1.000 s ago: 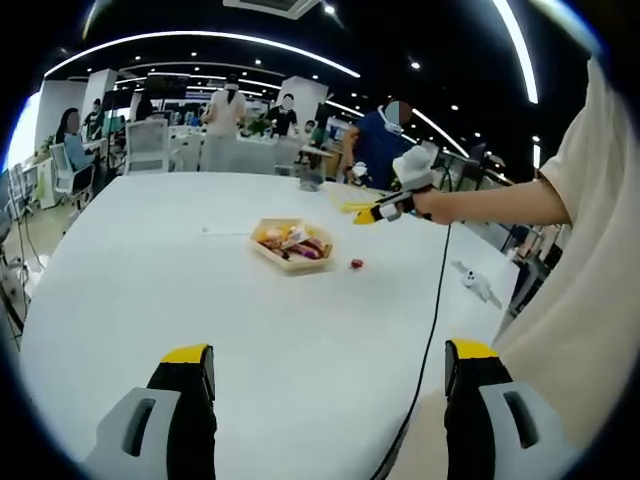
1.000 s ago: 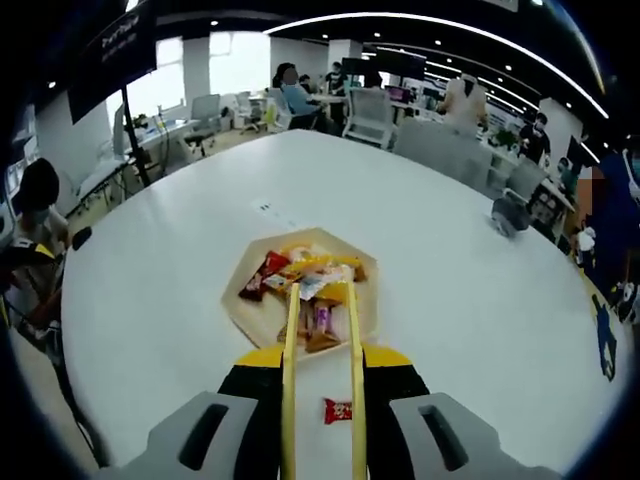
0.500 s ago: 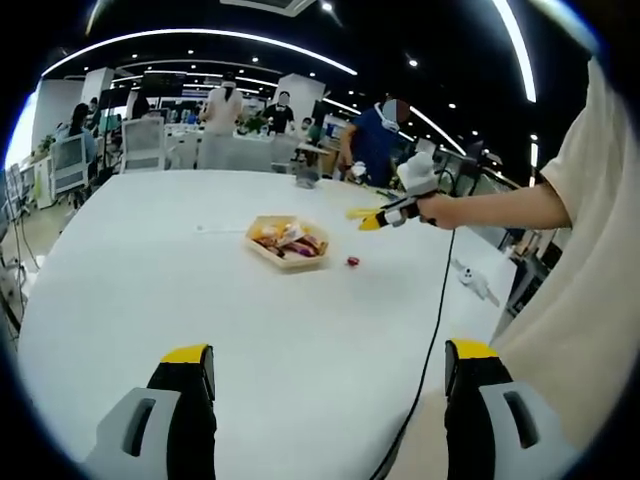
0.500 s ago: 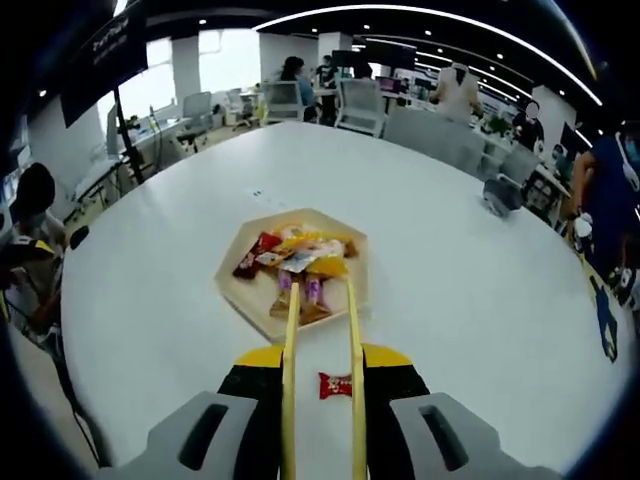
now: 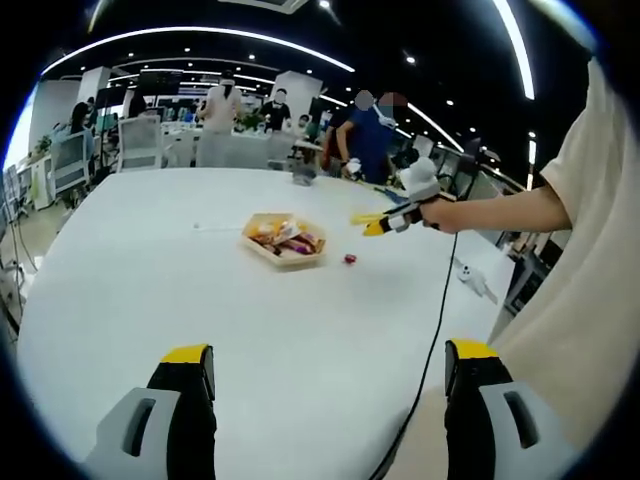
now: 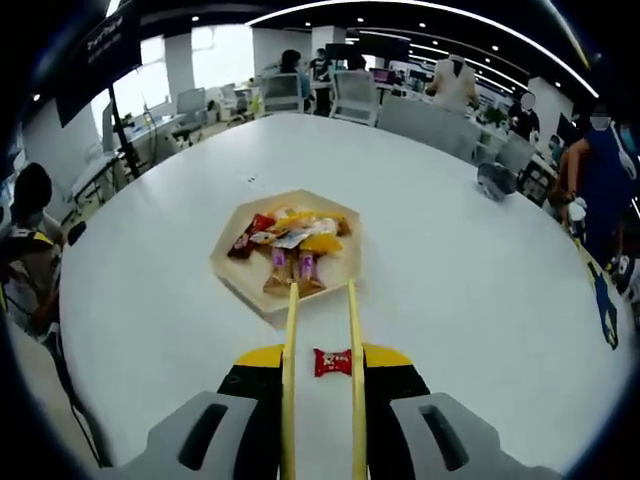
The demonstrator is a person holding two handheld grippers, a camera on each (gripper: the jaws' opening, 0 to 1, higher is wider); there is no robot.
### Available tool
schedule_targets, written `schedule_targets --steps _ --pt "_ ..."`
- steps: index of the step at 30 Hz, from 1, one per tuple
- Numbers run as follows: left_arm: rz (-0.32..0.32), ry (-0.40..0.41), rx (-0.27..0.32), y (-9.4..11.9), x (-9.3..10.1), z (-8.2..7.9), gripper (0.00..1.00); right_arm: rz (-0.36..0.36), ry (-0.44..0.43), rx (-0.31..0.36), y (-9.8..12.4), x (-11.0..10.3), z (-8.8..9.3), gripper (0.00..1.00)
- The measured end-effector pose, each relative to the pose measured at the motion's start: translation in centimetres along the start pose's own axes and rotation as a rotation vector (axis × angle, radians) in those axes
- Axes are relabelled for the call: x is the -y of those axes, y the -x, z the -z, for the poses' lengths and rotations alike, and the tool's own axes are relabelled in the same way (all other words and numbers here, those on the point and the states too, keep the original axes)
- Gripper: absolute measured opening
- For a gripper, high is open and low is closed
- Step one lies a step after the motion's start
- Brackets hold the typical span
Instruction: Place the target food into the container with the food tongs after gripping and lifting it, then release it inside without dropping or visibly crushing the food.
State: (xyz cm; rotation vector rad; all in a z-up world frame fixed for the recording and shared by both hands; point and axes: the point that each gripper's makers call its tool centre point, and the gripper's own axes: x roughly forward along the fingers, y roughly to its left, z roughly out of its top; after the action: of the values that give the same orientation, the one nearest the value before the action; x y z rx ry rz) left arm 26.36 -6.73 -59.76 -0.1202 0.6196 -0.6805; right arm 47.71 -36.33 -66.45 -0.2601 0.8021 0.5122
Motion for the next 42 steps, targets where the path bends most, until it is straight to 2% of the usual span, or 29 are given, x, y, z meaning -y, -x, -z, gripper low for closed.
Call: schedule_targets --steps 23,42 --pt "0.012 -0.006 -0.018 -0.7 0.2 0.0 0.96 -0.011 -0.043 -0.069 -0.1 -0.4 3.9 0.27" --pt "0.014 -0.005 -0.032 -0.9 0.2 0.1 0.96 -0.037 -0.085 -0.122 -1.0 -1.2 6.1 0.27"
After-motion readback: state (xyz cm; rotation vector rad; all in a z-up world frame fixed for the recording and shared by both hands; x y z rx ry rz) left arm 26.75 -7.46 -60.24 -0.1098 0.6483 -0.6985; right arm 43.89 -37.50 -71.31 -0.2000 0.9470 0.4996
